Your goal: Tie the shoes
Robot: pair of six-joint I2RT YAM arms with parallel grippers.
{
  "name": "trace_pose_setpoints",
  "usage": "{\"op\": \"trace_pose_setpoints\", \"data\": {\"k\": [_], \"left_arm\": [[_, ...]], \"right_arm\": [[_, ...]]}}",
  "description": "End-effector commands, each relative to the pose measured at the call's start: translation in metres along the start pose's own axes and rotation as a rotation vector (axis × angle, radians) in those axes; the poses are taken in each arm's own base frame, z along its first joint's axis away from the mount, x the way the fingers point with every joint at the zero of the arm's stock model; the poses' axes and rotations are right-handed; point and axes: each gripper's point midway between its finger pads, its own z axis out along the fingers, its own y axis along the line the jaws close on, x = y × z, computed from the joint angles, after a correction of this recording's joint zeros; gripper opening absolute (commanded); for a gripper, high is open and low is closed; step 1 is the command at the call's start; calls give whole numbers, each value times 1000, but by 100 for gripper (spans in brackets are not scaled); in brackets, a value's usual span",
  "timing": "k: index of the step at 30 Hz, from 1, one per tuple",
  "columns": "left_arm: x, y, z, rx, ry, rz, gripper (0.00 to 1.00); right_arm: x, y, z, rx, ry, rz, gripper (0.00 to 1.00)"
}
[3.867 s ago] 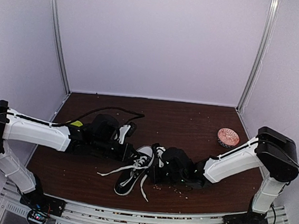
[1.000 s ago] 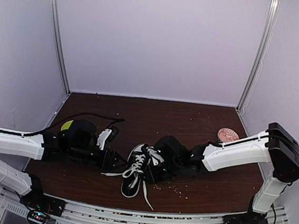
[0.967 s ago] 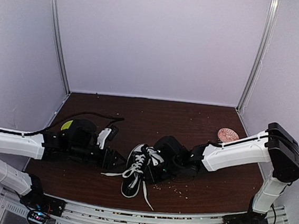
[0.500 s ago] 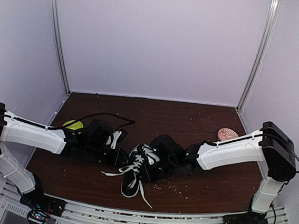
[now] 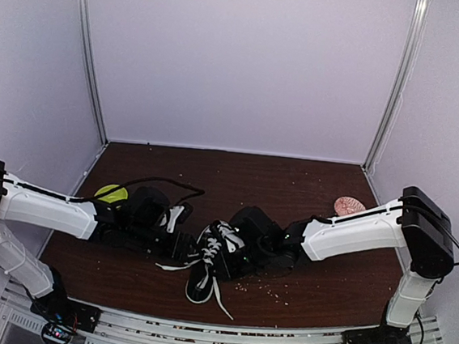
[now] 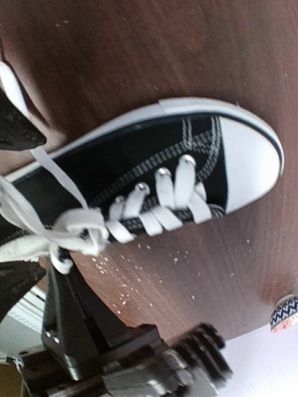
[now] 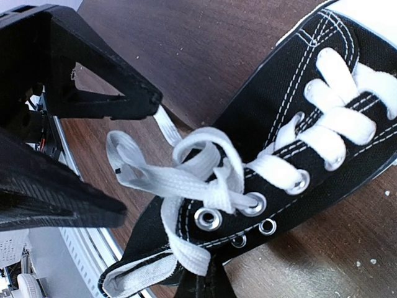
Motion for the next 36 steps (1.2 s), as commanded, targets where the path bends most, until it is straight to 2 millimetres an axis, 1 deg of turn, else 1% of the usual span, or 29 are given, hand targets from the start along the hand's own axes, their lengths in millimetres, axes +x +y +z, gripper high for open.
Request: {"op": "trace_pose_setpoints", "data": {"k": [1,4,6,8,10,13,14,15,16,17,19,22,27,29,32,36], "left_arm": [[-4,10,-12,-30,-61,-37,66],[0,6,-8,12,-54,-65,65],[2,3,-4,48,-52,-84,61],[3,1,-2,68,-50,-90,54],[2,-1,-1,83,-50,-90,49],[2,-4,1,93,-41,-90,37],[3,-4,3,95,-33,-91,28],[3,-5,4,102,-31,-91,20],[4,-5,4,105,-26,-92,14],[4,-6,4,107,-26,-92,9],[3,-6,3,105,-31,-91,0],[1,-6,2,101,-37,-88,0],[0,-7,3,92,-28,-80,0],[-1,-8,2,90,-30,-78,0],[-1,-8,1,87,-28,-76,0],[-2,-9,0,84,-27,-75,0]], "right_arm": [[-9,8,2,-24,-20,-17,0],[-8,7,2,-22,-18,-18,0],[-9,8,2,-22,-21,-18,0],[-10,8,0,-19,-28,-19,0],[-11,7,0,-14,-35,-20,0],[-12,6,0,-14,-44,-15,0],[-13,5,0,-14,-50,-12,1],[-14,6,0,-16,-59,-13,5],[-13,4,-1,-13,-66,-10,12],[-14,4,-4,-16,-83,-10,19],[-13,1,-8,-12,-103,-15,29],[-4,-5,-12,-13,-109,-42,39],[16,-15,-12,-18,-96,-73,46],[21,-21,-11,-10,-102,-78,47],[22,-26,-7,2,-108,-83,48],[18,-24,1,-14,-124,-88,45]]}}
